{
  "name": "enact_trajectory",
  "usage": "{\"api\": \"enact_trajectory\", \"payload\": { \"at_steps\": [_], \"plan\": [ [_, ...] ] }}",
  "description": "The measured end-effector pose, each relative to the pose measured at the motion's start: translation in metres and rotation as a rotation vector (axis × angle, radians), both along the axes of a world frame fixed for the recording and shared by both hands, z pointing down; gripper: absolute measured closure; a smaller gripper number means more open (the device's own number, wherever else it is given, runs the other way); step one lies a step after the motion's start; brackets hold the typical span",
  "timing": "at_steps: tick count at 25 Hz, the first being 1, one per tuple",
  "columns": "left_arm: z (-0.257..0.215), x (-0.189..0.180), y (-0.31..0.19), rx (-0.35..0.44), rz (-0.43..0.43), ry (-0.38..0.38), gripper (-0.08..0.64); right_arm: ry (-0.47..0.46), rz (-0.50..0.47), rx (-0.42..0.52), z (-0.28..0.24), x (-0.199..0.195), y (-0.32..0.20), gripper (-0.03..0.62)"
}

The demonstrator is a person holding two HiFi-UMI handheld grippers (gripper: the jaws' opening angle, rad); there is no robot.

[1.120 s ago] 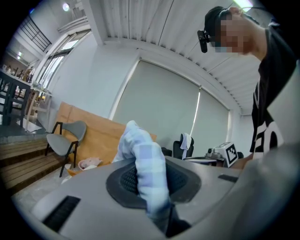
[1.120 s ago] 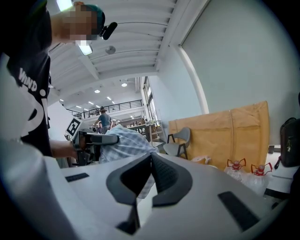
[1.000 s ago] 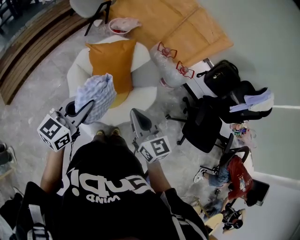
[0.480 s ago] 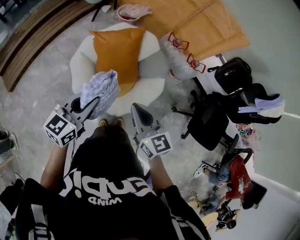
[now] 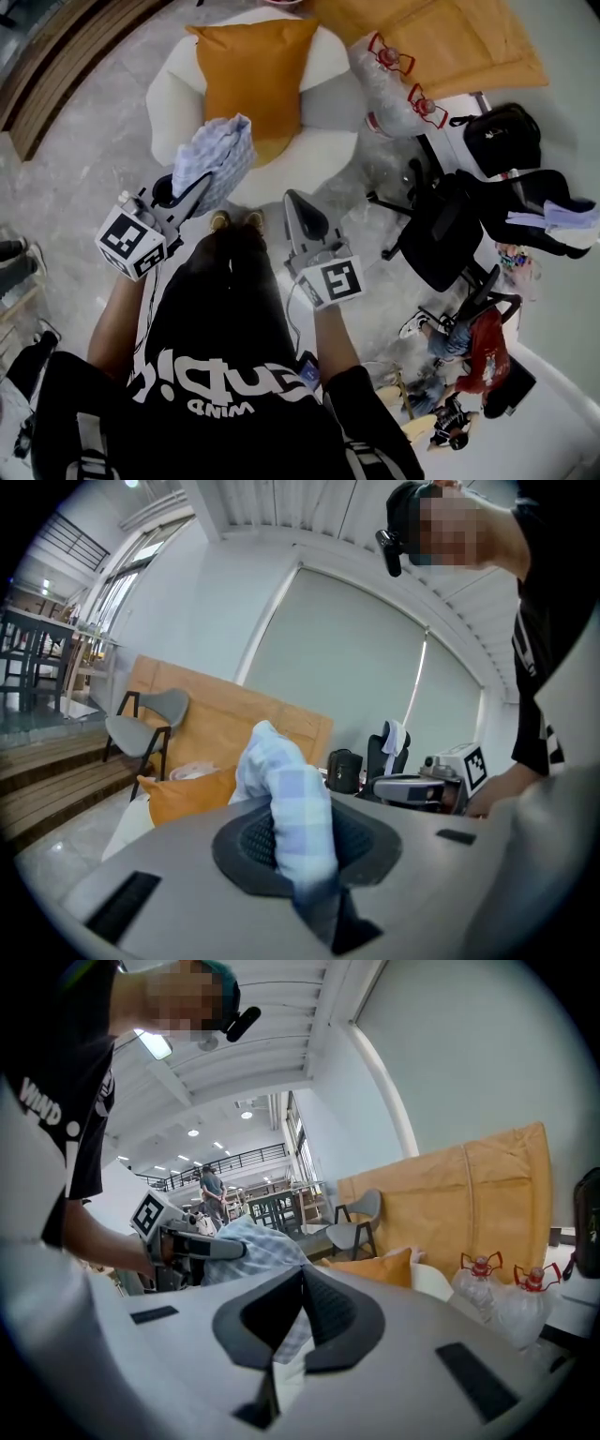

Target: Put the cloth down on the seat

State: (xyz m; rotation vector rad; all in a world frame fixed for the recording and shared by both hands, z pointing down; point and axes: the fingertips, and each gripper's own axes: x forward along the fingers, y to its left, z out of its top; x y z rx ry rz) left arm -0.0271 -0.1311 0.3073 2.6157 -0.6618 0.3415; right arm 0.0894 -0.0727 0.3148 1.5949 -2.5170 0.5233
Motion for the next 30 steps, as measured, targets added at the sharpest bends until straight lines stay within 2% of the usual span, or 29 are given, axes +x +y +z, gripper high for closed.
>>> {"api": "enact_trajectory", "payload": {
  "at_steps": [7, 16, 23, 30],
  "plan": [
    [0.061, 0.002, -0.002, -0.056, 0.001, -0.054, 0.492, -0.009, -0.016, -0.022, 0.044, -0.001, -0.003, 0.571],
    [0.160, 0.012, -0.003, -0.089, -0.003, -0.091, 0.491, -0.012, -0.020, -0.053, 0.133, 0.009, -0.006, 0.571],
    [0.263, 0.042, 0.000, -0.131, 0.017, -0.115, 0.492, -0.019, 0.000, -0.070, 0.211, 0.033, -0.002, 0.571],
    [0.335, 0.040, 0.006, -0.139, 0.040, -0.124, 0.491, -0.007, -0.010, -0.105, 0.260, 0.022, 0.004, 0.571]
  ]
}}
